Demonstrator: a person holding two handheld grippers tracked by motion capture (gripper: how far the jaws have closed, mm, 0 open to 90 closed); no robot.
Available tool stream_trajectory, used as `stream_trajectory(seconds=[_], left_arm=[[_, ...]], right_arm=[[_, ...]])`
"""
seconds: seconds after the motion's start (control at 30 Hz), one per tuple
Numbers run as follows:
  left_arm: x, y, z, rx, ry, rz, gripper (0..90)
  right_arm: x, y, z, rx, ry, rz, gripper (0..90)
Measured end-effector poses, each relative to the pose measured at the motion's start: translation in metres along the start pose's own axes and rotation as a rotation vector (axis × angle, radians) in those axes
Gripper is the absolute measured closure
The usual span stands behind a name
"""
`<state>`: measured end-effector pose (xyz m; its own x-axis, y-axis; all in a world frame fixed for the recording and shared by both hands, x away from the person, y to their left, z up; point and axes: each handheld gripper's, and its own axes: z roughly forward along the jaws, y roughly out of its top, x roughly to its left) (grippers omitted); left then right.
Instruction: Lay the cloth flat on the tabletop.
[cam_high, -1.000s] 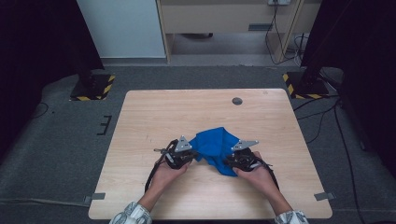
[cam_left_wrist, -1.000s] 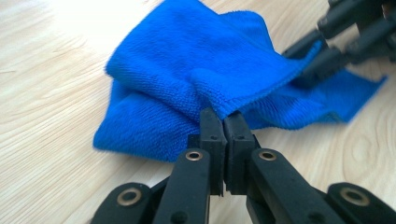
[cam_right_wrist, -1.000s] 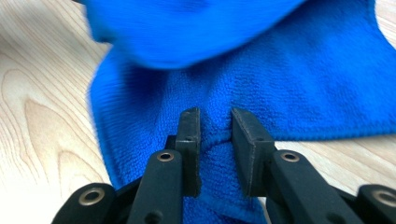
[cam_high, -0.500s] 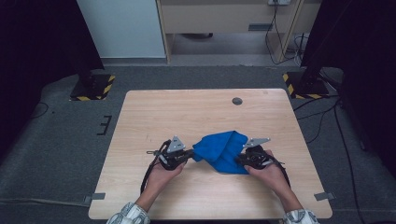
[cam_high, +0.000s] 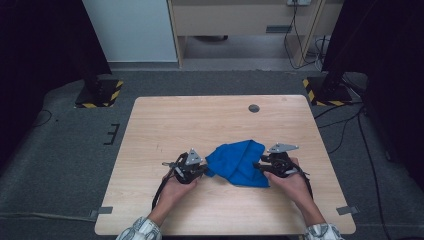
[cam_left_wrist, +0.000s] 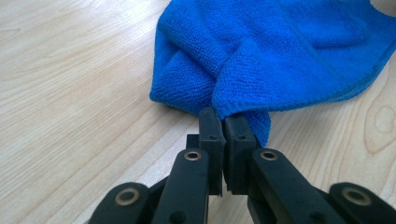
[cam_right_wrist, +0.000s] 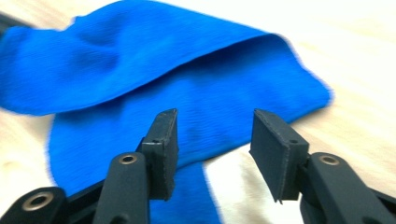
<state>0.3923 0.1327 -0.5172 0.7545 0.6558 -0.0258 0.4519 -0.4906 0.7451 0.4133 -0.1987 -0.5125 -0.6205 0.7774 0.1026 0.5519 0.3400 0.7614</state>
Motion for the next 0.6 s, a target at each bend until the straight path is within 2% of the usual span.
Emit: stream_trajectory(seconds=[0.13, 0.23, 0.37, 0.5, 0.6], left_arm=[[-0.002, -0.002, 0.001, 0.010, -0.002, 0.005, 87.7], [-0.003, -0.006, 0.000, 0.014, -0.005, -0.001, 88.0], [-0.002, -0.012, -0.004, 0.015, -0.006, -0.019, 88.1], [-0.004, -0.017, -0.008, 0.009, -0.005, -0.043, 88.0], [-0.005, -0.020, -0.011, -0.014, 0.007, -0.047, 83.9]], right_arm=[[-0.011, -0.001, 0.002, -0.010, -0.094, 0.057, 47.3], [-0.020, 0.000, 0.006, -0.011, -0.121, 0.085, 43.6], [-0.027, 0.004, 0.017, 0.009, -0.129, 0.094, 41.1], [-0.030, 0.012, 0.029, 0.017, -0.135, 0.096, 42.4], [-0.032, 0.017, 0.039, 0.021, -0.128, 0.106, 44.3]])
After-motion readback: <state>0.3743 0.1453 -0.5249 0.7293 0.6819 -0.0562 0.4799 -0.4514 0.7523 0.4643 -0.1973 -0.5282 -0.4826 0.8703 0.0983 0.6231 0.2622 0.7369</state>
